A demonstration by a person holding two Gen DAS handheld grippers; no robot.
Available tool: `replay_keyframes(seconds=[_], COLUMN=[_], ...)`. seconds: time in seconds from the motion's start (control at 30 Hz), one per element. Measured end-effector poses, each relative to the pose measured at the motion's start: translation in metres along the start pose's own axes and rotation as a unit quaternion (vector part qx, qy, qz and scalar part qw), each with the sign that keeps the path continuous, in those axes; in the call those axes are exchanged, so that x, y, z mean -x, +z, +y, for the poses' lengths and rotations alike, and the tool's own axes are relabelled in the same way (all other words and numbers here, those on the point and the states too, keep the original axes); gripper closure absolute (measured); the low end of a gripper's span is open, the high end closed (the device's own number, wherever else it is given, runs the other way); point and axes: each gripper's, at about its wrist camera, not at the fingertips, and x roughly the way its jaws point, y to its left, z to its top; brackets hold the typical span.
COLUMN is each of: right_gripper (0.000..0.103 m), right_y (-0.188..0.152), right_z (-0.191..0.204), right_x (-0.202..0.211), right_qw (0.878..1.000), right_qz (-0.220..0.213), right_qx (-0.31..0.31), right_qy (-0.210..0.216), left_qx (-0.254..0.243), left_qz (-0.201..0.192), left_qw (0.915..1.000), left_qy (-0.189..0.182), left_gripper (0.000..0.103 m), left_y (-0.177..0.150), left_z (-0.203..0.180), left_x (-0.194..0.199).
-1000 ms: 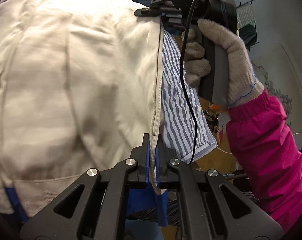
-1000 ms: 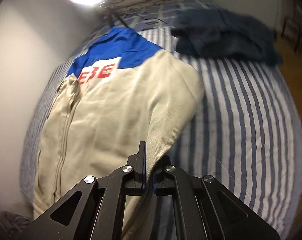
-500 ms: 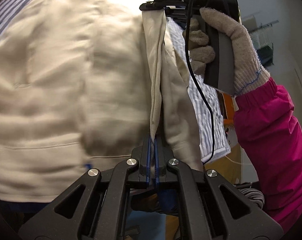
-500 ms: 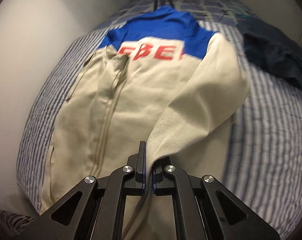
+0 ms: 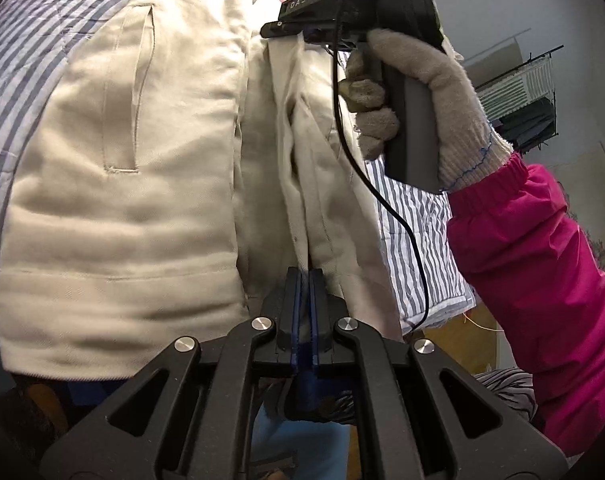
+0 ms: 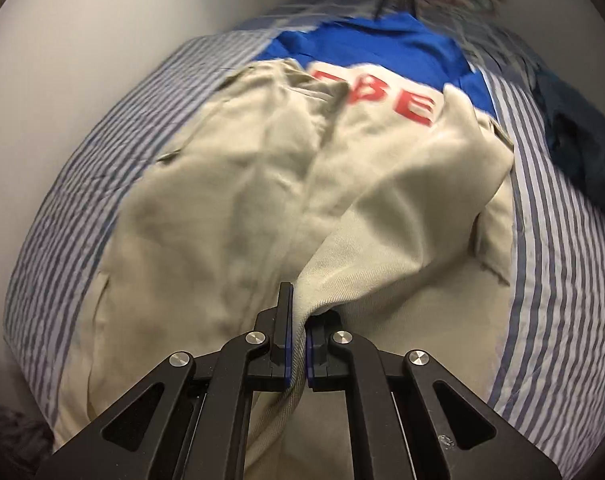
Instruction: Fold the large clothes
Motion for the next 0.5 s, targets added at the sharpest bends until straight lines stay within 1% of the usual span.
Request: replay_keyframes(seconds=[0.07,0.13,0.2,0.3,0.43,0.5], right_gripper=[0.082,0.081,0.081,0.081,0.081,0.081], right_y=[-0.002,-0.008,-0.016,-0.034,-0.066,-0.073], right_z=[-0.003,-0.006,-0.009,-0.017,-0.03,-0.04], right_x=[0.006,0.025,0.045,0.076,0.097,0.104], right_qw=[0.999,0.994,0.99,0.991,0.993,0.994], right_qz=[0.011,0.004,-0.004,-0.016,-0.01,-0.021], right_qx=[-0.012,-0.019,-0.022,-0.032,-0.045,-0.053], right_qy=[0.052,0.106,0.14,0.127,0.109,0.089], left_qx=[-0.001,-0.013,-0.024,-0.042,-0.056,-0.068], left_qz=[-0.002,-0.008,-0.012,-0.017,-0.018,-0.018], left_qw=[1.0,0.9999,0.9995,0.9986,0.998,0.9972], left_qy=[0.004,0.008,0.015,0.025,0.023,0.025], left_gripper=[0.102,0.102,0.102,0.102,0.102,0.102], left_y=[0.006,0.005,0.004,0.004,0.011,0.014], left_z=[0.006,0.007,0.006,0.005,0.004,-0.003], left_x=[0.002,0.014,0.023,0.037,0.041,0.038])
